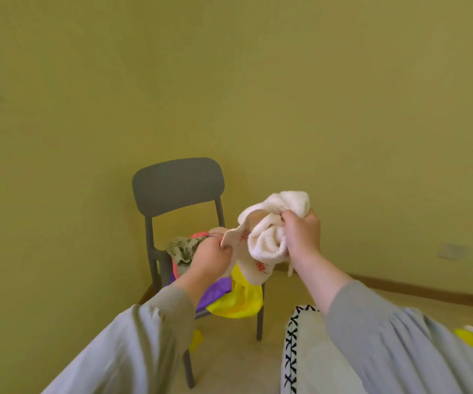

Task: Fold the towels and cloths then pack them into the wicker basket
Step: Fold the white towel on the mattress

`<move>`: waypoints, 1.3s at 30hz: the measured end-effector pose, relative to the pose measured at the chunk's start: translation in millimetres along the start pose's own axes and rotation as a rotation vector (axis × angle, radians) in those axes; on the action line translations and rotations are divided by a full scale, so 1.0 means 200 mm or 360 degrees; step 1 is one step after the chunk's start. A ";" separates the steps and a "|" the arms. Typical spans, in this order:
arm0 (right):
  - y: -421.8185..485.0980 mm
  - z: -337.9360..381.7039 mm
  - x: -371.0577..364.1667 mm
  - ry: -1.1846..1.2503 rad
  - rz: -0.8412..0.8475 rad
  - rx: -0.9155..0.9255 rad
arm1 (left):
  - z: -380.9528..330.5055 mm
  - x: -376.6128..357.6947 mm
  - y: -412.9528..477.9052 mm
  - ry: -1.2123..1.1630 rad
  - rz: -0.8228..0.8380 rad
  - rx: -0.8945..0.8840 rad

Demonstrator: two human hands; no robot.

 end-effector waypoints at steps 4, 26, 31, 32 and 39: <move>-0.18 0.19 0.03 -0.0543 0.0326 0.0261 | -0.38 0.25 -0.20 -0.0191 -0.0172 -0.0094; -0.88 1.50 0.32 -0.0450 0.0314 0.0882 | -1.65 0.96 -0.95 -0.0115 -0.0417 -0.0531; -0.90 1.55 0.36 -0.0360 0.0337 0.0833 | -1.42 0.86 -0.96 -0.0104 0.0048 -0.0122; -0.90 1.56 0.36 -0.0362 0.0331 0.0832 | -1.37 0.85 -0.96 -0.0147 0.0072 -0.0068; -0.92 1.54 0.41 -0.0290 0.0528 0.0875 | -1.46 1.08 -1.00 -0.0162 -0.0543 -0.0375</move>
Point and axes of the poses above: each hand's wrist, its own y-axis towards the middle knuckle, its own x-axis out of the back of the hand, z = x × y, the point moved 10 cm from there along y, towards the middle knuckle, and after that the axes turned 14 degrees about -y, right-handed, at the moved point
